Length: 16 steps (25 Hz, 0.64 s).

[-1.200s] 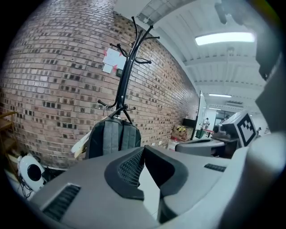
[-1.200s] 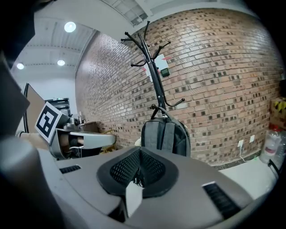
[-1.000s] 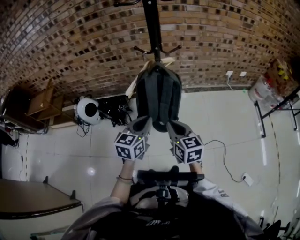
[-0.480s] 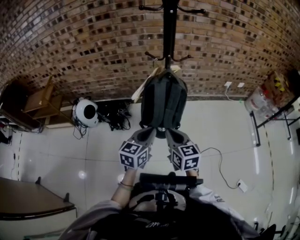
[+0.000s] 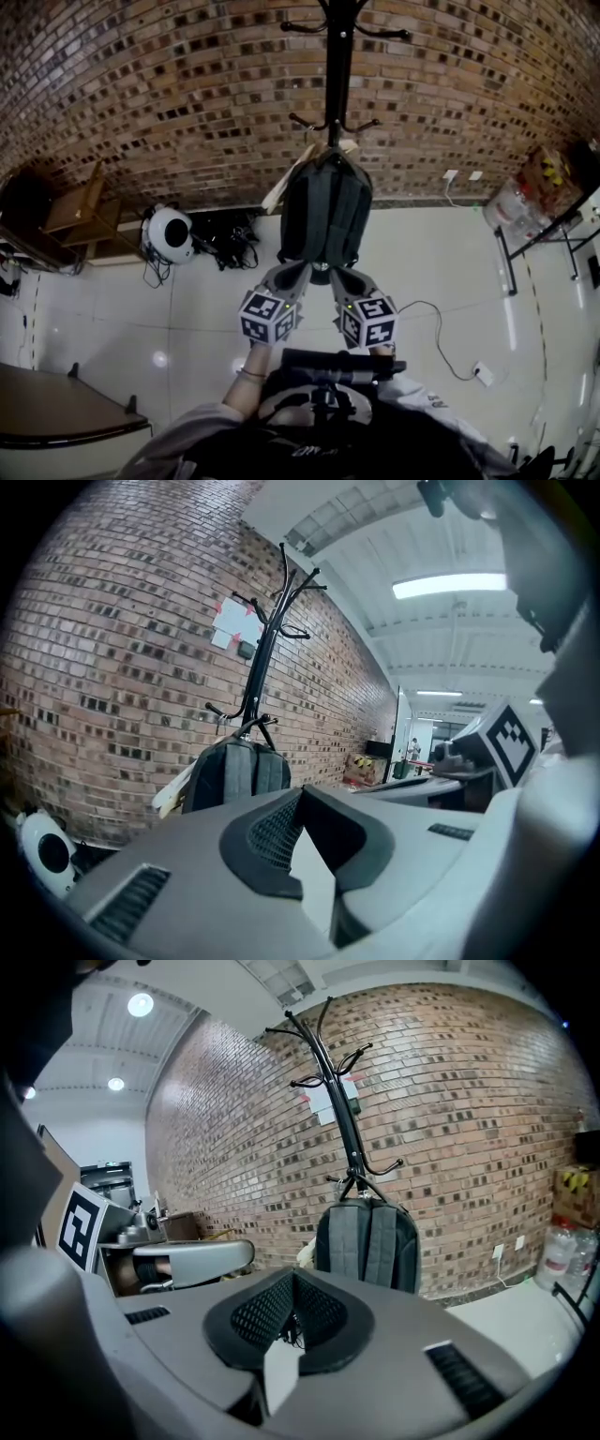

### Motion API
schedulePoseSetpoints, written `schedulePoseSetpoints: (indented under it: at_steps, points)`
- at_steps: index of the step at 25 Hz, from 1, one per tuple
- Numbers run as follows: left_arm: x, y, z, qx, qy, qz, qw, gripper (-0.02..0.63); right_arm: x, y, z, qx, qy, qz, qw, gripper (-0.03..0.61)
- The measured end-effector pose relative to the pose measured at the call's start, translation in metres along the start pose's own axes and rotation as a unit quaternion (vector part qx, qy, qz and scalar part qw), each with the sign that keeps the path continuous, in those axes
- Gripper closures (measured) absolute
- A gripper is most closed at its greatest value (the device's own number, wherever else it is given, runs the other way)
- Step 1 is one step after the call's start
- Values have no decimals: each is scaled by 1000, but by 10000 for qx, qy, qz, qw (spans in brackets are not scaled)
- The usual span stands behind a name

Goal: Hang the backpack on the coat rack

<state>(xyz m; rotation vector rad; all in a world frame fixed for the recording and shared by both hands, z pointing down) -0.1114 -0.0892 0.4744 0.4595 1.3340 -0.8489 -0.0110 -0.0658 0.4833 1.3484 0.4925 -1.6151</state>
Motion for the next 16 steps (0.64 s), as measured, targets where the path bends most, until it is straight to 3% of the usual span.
schedulePoseSetpoints:
  at_steps: [4,16]
  points:
    - [-5,4,0,-158,-39,-48,9999,614,-5,-1,1,-5,-52,16,10000,568]
    - [-15,-2,3,118,-133,-263,9995,614,-7,1,2,18,-107,-26,9999,568]
Point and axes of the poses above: the fingertips, and each gripper's own axes: z forward along the fingers, y to its right, x out of its top, the point moved 4 cm from there along -z, backward along the fingers, and after that the axes turned 6 degrees about x, right-handed, at the moved point
